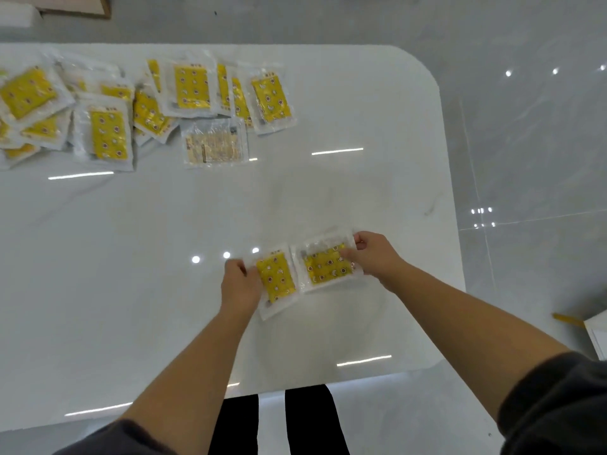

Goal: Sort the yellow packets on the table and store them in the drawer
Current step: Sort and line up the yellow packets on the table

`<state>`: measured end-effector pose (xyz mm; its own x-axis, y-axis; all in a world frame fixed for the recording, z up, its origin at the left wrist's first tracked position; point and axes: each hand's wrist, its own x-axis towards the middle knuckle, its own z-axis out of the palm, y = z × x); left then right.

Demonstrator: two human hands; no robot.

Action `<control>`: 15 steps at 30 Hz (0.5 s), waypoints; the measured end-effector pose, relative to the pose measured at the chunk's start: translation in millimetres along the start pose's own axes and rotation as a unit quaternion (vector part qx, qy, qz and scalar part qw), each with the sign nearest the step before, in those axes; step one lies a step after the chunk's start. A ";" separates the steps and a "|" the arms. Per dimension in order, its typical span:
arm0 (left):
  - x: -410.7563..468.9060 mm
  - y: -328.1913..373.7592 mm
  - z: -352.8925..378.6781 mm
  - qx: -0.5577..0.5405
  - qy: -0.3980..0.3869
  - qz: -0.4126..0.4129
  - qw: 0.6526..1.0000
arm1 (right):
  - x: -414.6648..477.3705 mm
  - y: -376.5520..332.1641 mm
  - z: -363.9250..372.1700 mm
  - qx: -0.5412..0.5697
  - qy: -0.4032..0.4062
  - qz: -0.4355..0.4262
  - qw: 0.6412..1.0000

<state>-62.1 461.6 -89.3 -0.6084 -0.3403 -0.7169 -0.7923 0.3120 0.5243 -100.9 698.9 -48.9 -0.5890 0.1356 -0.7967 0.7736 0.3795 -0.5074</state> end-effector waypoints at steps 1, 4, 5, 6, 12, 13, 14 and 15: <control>8.9 7.1 -13.4 -0.051 0.010 -0.016 0.999 | -0.4 -12.4 2.6 0.043 0.005 0.006 0.999; 38.5 29.7 -58.5 -0.178 0.052 -0.039 0.982 | 4.7 -56.3 22.0 0.153 0.010 0.022 0.988; 47.5 39.3 -73.9 -0.223 0.062 -0.037 0.972 | 7.3 -72.7 31.9 0.181 0.007 0.025 0.983; 56.3 51.4 -89.1 -0.266 0.064 -0.030 0.961 | 10.1 -89.5 42.9 0.208 0.004 0.024 0.978; 111.9 126.8 -177.9 -0.404 0.063 0.004 0.912 | 28.2 -193.1 116.4 0.324 -0.034 0.014 0.946; 121.6 138.8 -189.2 -0.417 0.061 0.009 0.907 | 31.3 -210.6 124.3 0.343 -0.041 0.003 0.939; 130.1 151.4 -199.0 -0.423 0.063 0.016 0.904 | 35.2 -227.3 130.7 0.361 -0.047 -0.009 0.931; 138.9 161.9 -206.1 -0.425 0.067 0.022 0.902 | 39.5 -242.7 136.1 0.375 -0.053 -0.020 0.925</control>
<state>-284.2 282.0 -9.3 -0.5947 -0.4653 -0.6556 -0.4816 -0.4468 0.7539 -280.1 487.5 -1.9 -0.6255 0.0303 -0.7797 0.7195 -0.3643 -0.5913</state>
